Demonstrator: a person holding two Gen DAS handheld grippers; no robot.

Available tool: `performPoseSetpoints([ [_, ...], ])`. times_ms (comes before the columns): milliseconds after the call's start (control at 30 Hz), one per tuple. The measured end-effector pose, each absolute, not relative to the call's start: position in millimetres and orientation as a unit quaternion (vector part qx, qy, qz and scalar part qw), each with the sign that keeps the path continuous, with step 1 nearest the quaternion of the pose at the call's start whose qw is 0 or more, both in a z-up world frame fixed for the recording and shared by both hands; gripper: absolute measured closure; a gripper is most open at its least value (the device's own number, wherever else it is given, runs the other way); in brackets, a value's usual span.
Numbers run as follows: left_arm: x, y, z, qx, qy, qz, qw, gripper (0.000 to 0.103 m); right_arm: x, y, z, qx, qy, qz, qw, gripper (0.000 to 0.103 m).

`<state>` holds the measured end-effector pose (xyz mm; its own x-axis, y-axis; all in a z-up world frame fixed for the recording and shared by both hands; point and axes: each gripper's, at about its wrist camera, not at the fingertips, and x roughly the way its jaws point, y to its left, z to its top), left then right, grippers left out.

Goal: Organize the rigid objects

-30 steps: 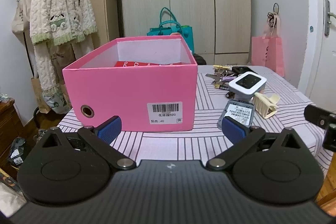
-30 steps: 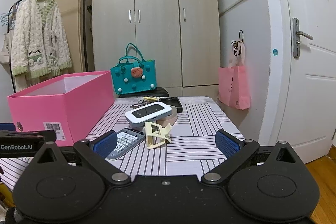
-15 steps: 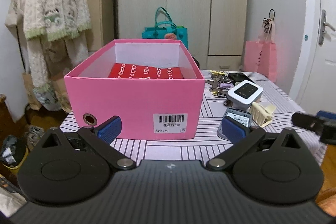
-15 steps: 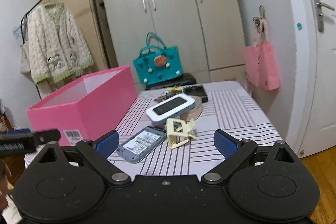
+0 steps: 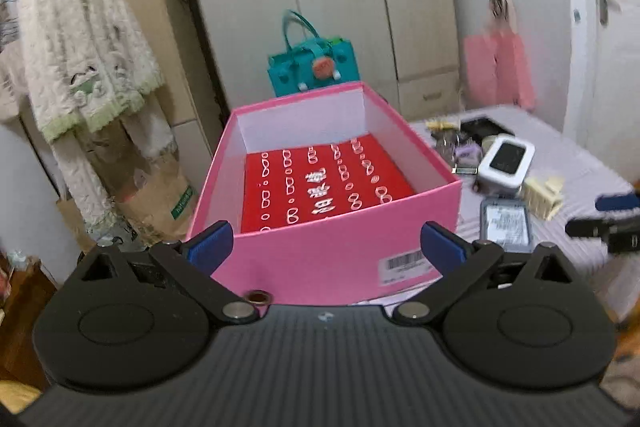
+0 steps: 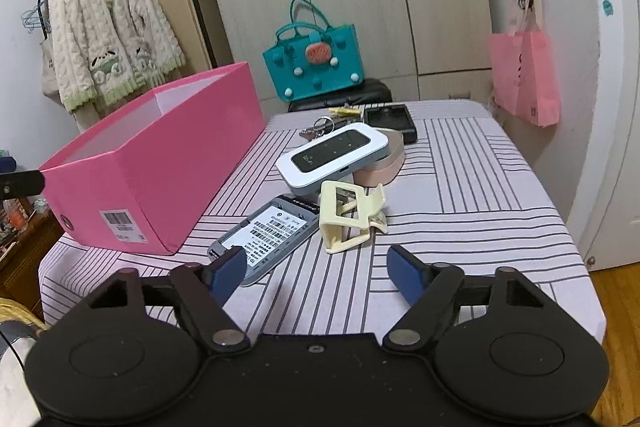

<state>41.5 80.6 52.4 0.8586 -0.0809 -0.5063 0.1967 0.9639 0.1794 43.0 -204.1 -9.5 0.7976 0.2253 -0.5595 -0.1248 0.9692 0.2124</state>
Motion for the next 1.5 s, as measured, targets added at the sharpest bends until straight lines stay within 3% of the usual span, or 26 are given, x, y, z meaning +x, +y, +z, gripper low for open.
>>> performPoseSetpoints([
  [200, 76, 110, 76, 0.072, 0.328, -0.108, 0.936, 0.010, 67, -206, -10, 0.089, 0.323, 0.075, 0.939, 0.035],
  [567, 156, 152, 91, 0.088, 0.359, -0.064, 0.927, 0.012, 116, -207, -8, 0.045, 0.365, 0.052, 0.928, 0.035],
  [600, 165, 155, 87, 0.086, 0.367, -0.059, 0.924, 0.016, 119, -207, -9, 0.042, 0.370, 0.053, 0.927, 0.036],
  [667, 182, 162, 79, 0.076, 0.388, -0.058, 0.917, 0.026, 124, -206, -10, 0.038, 0.379, 0.059, 0.923, 0.050],
  [800, 205, 170, 62, 0.072, 0.422, -0.058, 0.902, 0.043, 128, -203, -4, 0.011, 0.399, 0.064, 0.915, 0.050],
  [1033, 224, 170, 43, 0.087, 0.441, -0.079, 0.890, 0.061, 132, -203, -5, 0.007, 0.413, 0.065, 0.909, 0.049],
  [1100, 228, 171, 38, 0.090, 0.450, -0.074, 0.885, 0.080, 133, -207, -1, 0.017, 0.420, 0.065, 0.905, 0.049],
  [1200, 232, 175, 36, 0.081, 0.466, -0.079, 0.877, 0.094, 132, -212, 14, 0.021, 0.419, 0.069, 0.905, 0.049],
  [1500, 231, 180, 35, 0.068, 0.465, -0.073, 0.880, 0.097, 147, -203, 72, 0.018, 0.385, 0.117, 0.915, 0.049],
])
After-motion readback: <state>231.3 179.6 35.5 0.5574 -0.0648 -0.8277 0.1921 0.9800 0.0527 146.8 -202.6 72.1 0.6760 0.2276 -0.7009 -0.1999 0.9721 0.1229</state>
